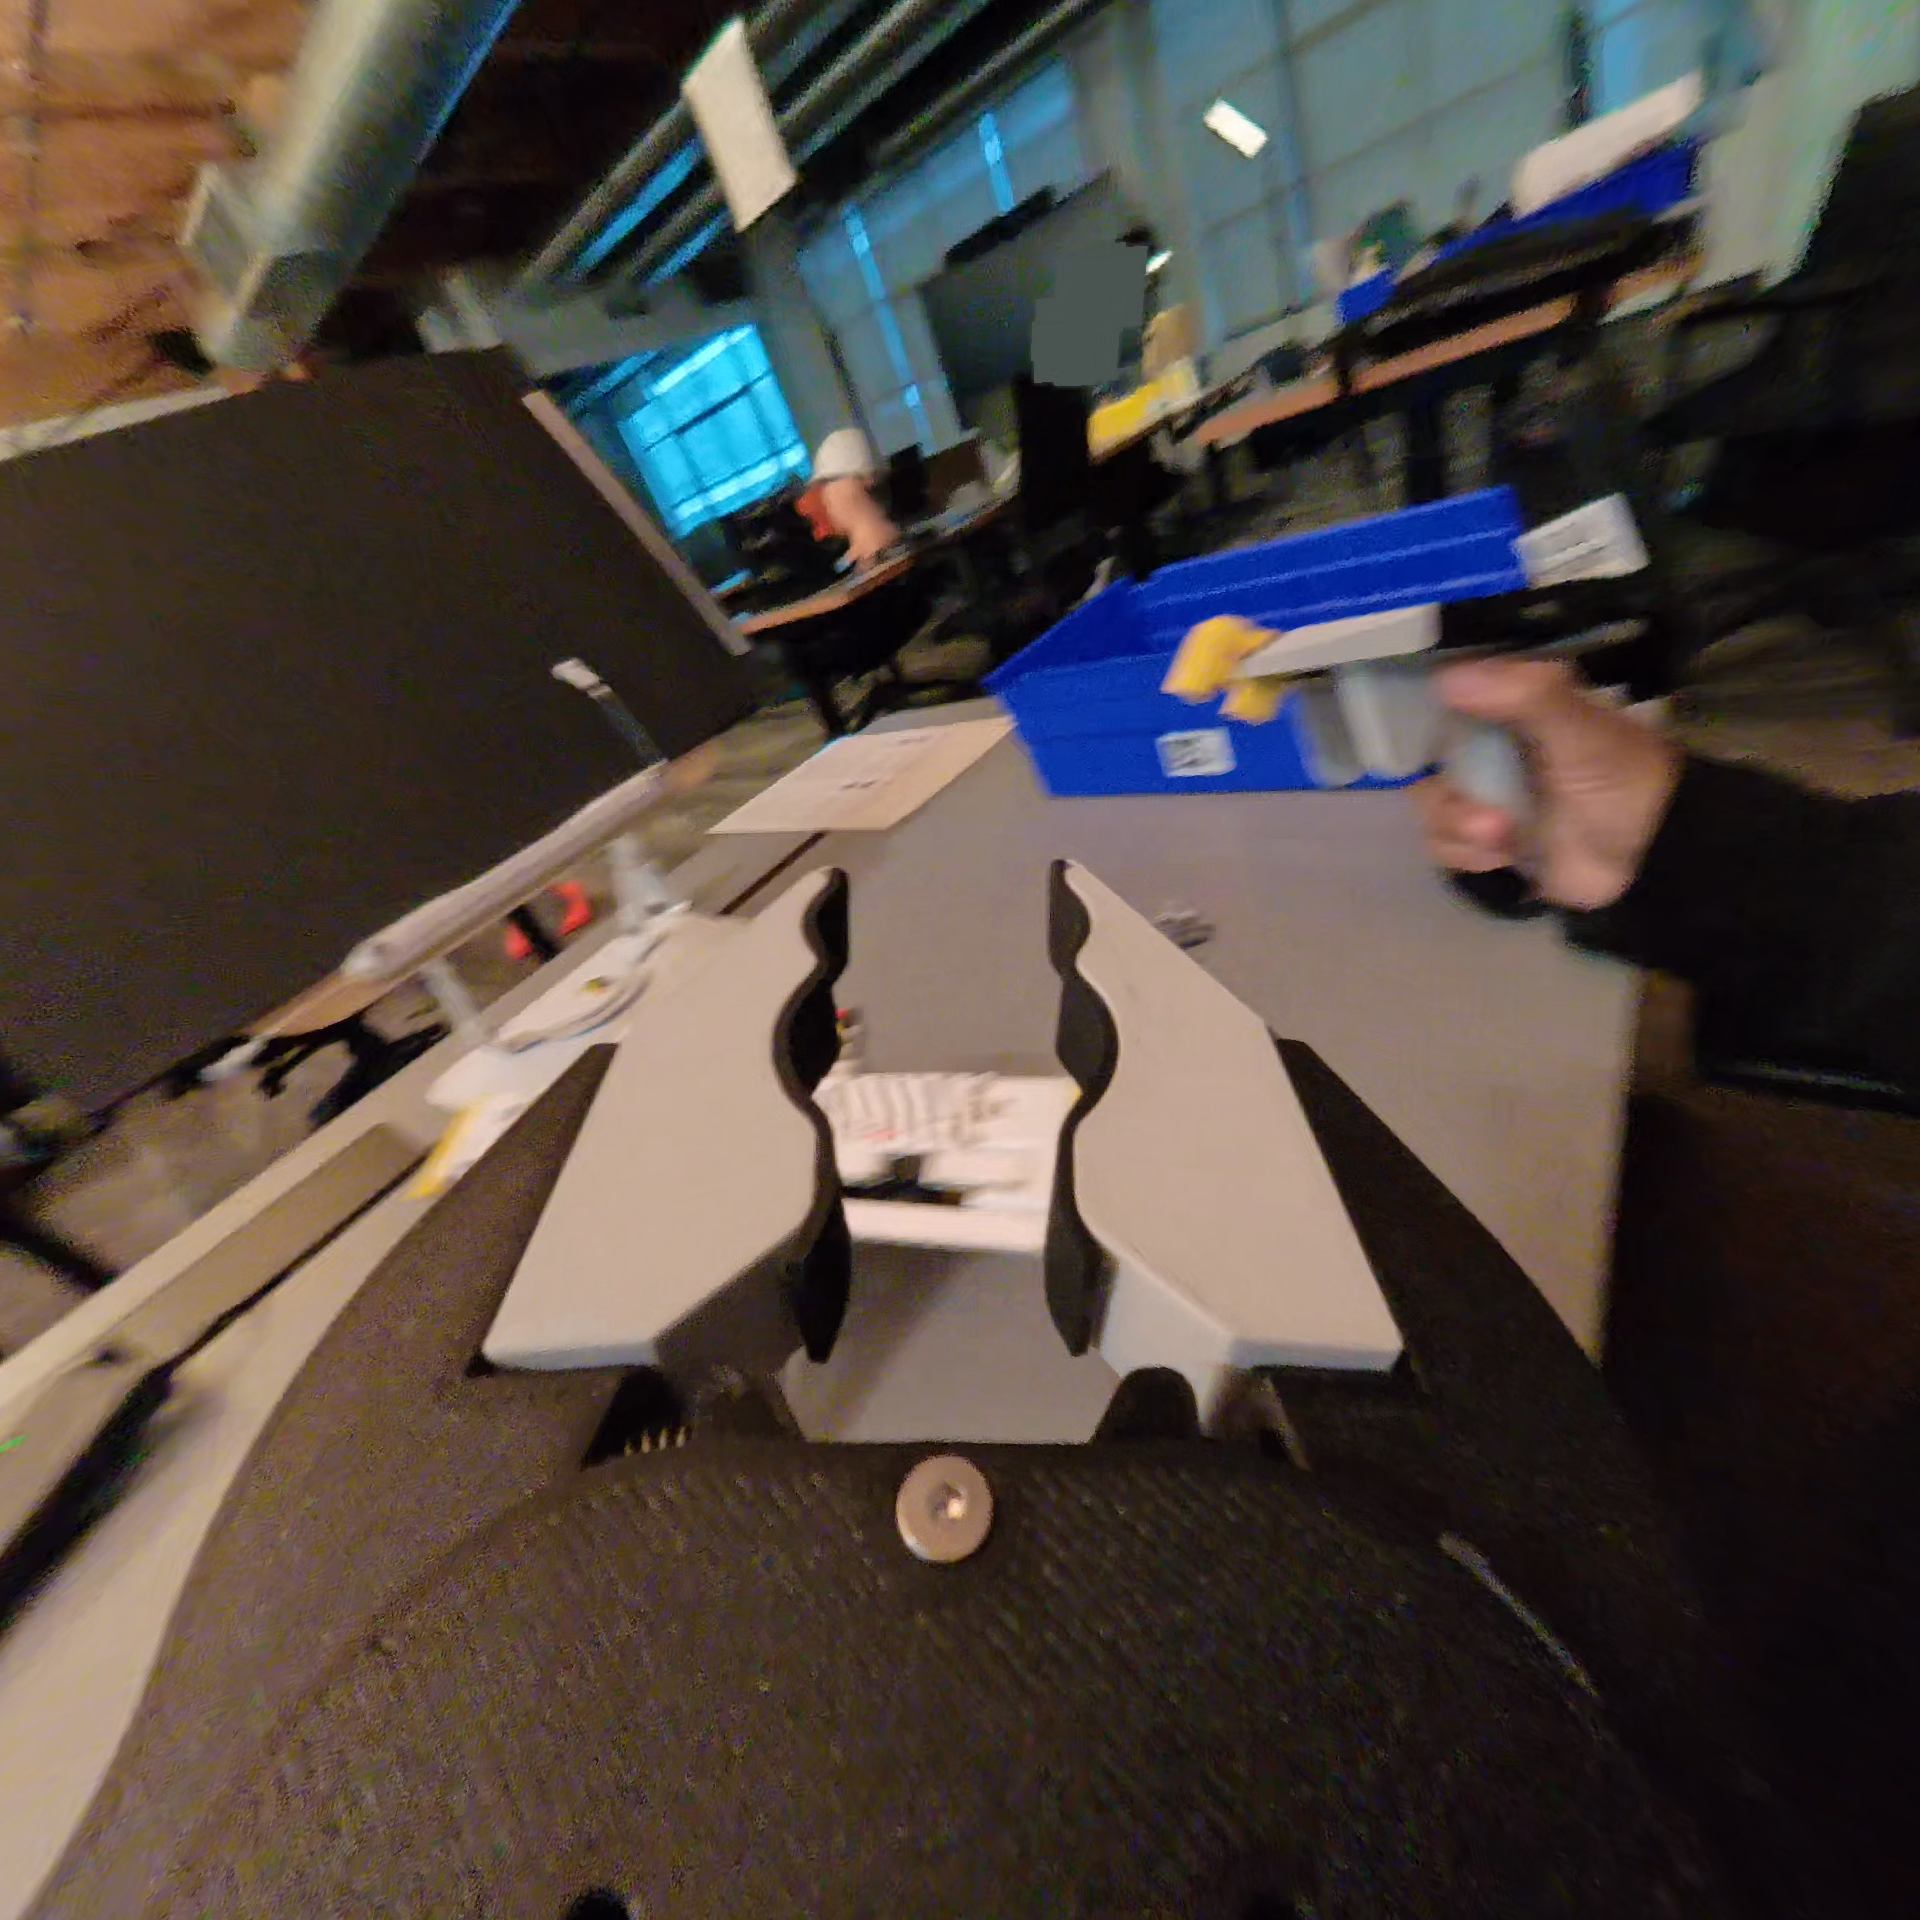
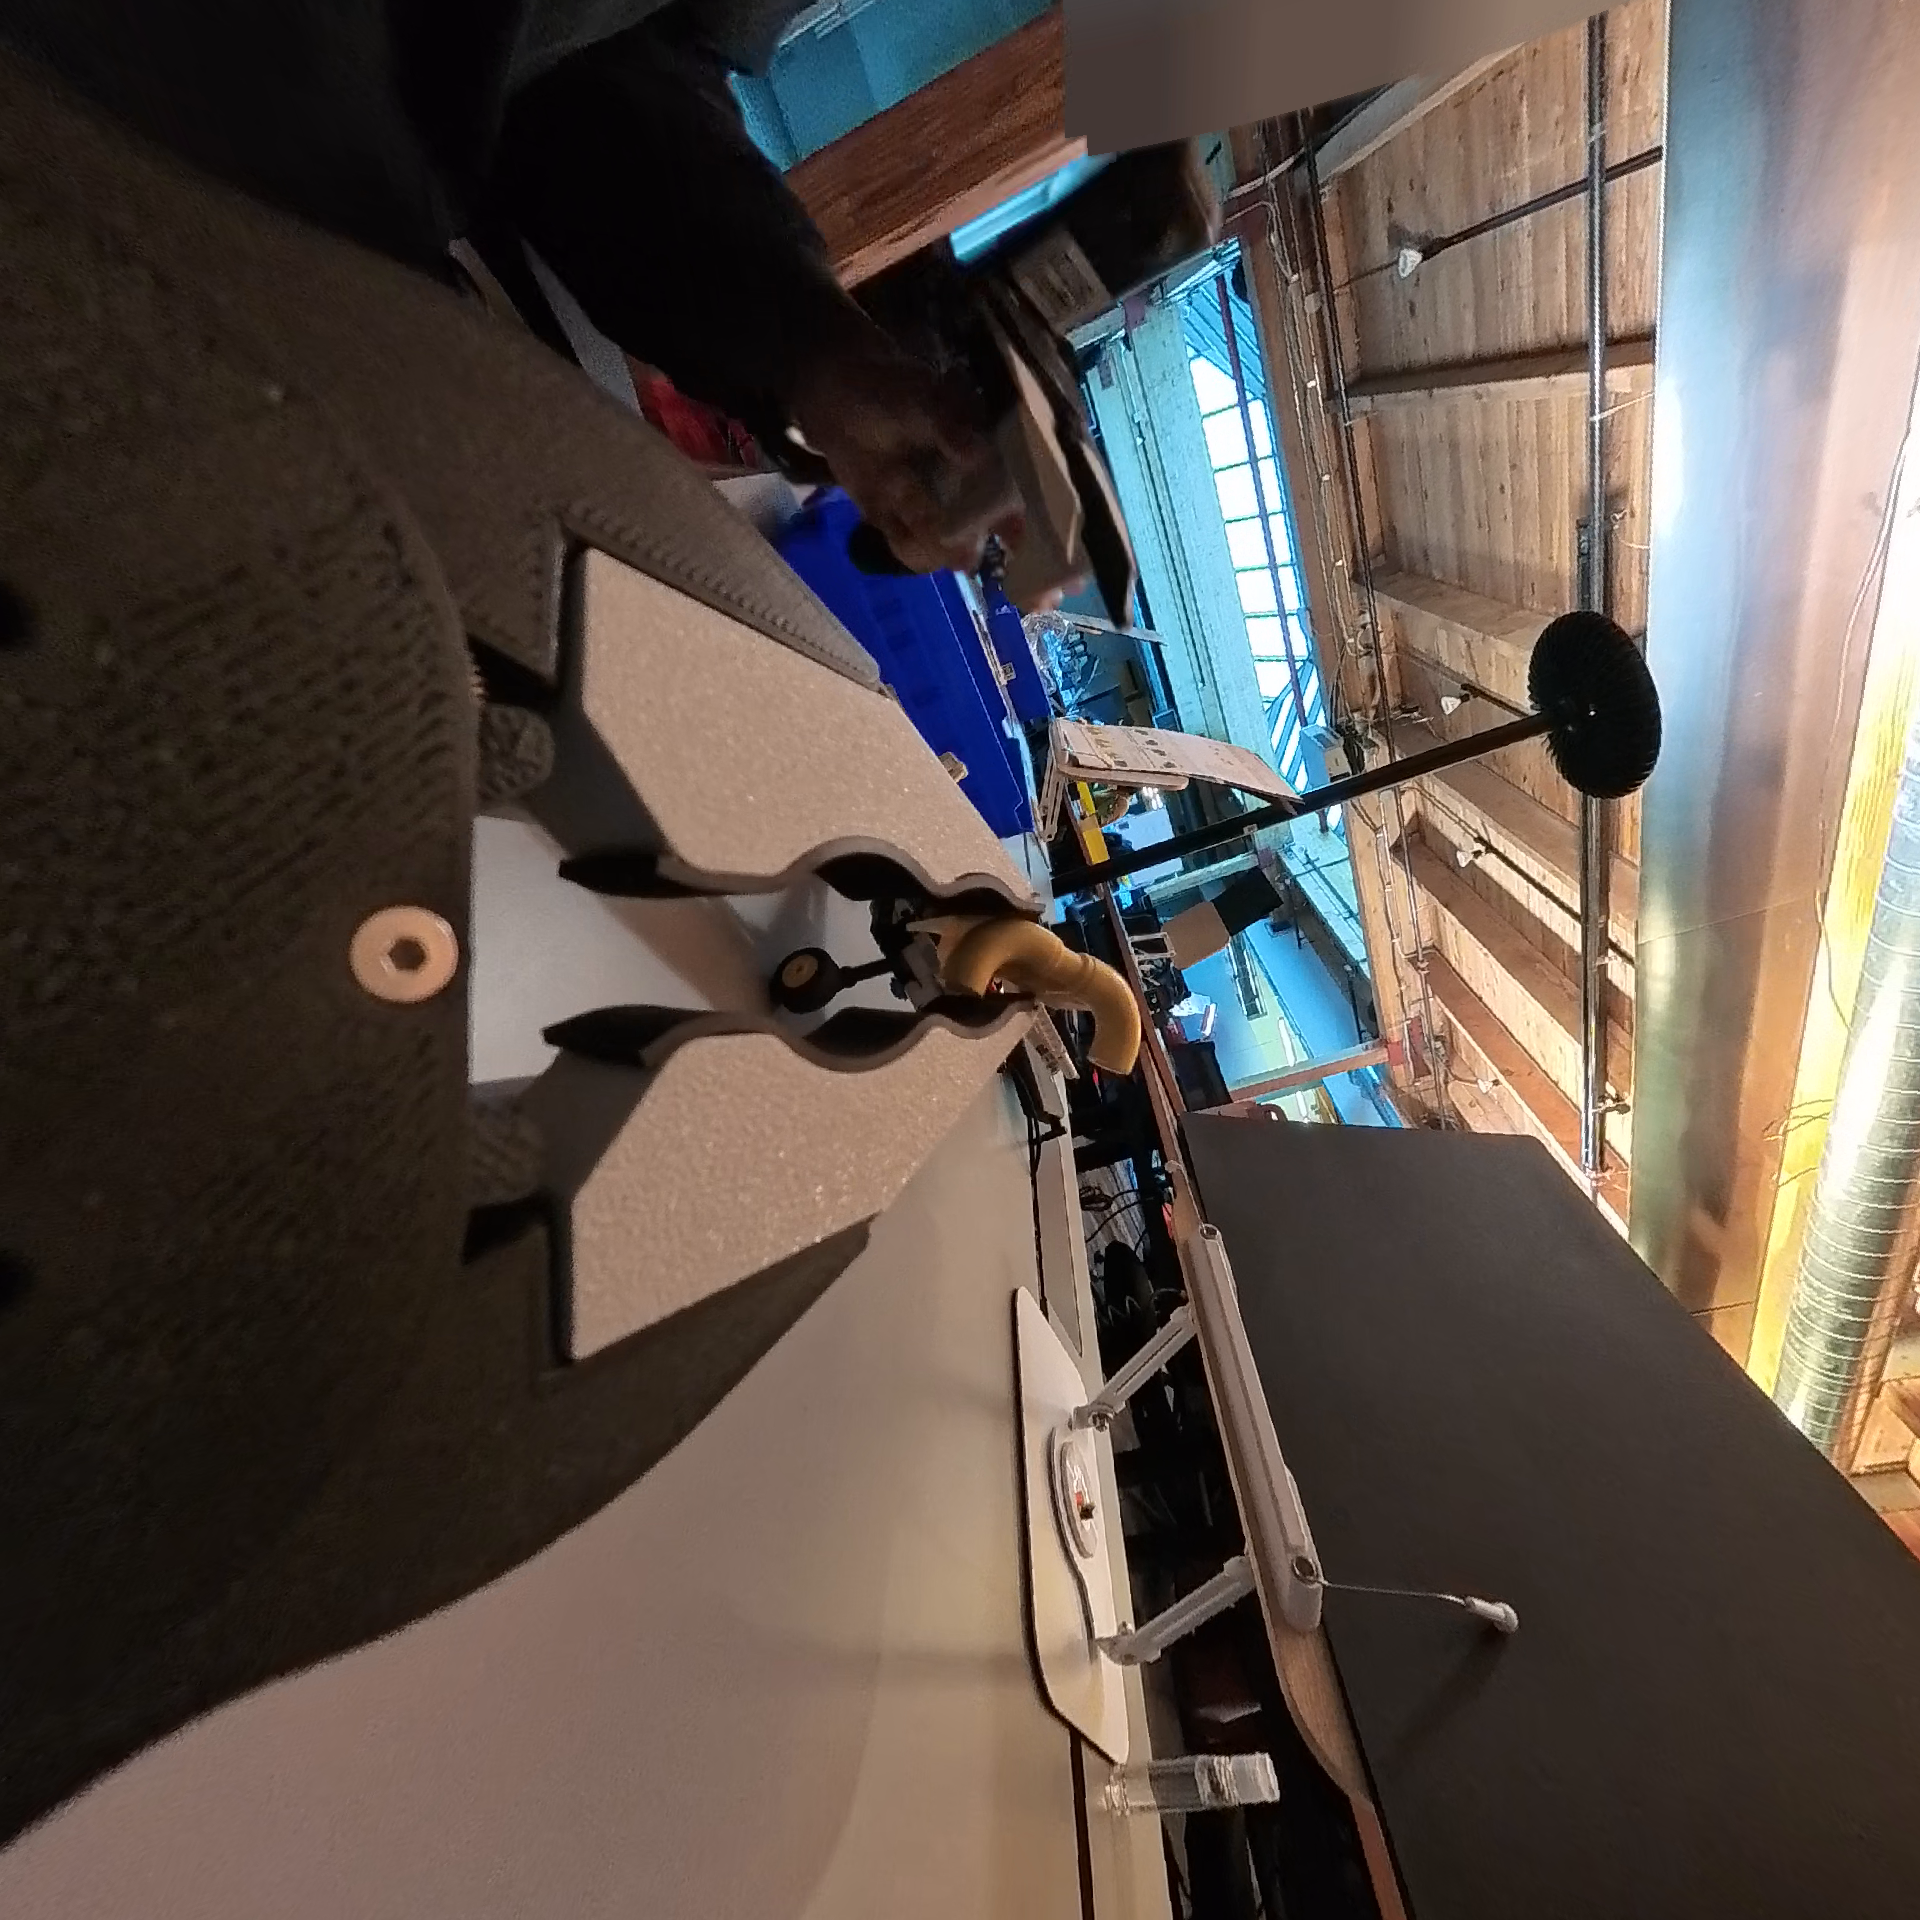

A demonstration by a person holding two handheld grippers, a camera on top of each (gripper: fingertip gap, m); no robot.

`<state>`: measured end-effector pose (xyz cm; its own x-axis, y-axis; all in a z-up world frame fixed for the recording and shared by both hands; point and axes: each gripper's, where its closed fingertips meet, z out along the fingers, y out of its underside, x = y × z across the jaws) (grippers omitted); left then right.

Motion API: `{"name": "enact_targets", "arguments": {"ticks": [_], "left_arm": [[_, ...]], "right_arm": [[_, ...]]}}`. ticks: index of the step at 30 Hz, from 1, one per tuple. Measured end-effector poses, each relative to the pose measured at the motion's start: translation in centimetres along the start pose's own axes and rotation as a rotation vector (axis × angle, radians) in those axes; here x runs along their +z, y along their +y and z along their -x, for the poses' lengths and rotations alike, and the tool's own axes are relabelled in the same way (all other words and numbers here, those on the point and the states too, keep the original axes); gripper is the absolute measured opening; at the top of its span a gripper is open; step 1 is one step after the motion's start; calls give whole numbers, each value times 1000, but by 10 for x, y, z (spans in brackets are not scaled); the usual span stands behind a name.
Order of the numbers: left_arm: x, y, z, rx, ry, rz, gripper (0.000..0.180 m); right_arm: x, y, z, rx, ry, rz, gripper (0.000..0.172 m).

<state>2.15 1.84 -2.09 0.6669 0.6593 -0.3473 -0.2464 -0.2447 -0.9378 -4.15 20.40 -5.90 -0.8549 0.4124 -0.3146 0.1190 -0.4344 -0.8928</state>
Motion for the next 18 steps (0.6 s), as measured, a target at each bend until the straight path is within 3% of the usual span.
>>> {"name": "enact_targets", "arguments": {"ticks": [2,4,5,7,9,10,11,13,18], "left_arm": [[0,20,46,-23,-3,129,63],[10,62,81,-148,65,366,100],[16,83,92,-223,98,479,109],[30,109,95,-317,195,591,107],[38,138,91,-302,265,719,100],[39,152,88,-276,306,797,106],[42,152,83,-317,354,810,109],[37,148,70,-355,505,854,78],[25,142,80,-318,588,884,71]], "right_arm": [[0,0,-1,10,-1,-2,11],[0,0,-2,17,0,-3,12],[0,0,-2,17,1,-4,11],[0,0,-2,11,8,-3,11],[0,0,-3,9,12,-1,11],[-1,0,-3,9,13,0,11],[-1,0,-3,11,13,-1,11],[-2,-1,-3,18,9,-9,11],[-6,-5,-2,54,-11,-44,11]]}}
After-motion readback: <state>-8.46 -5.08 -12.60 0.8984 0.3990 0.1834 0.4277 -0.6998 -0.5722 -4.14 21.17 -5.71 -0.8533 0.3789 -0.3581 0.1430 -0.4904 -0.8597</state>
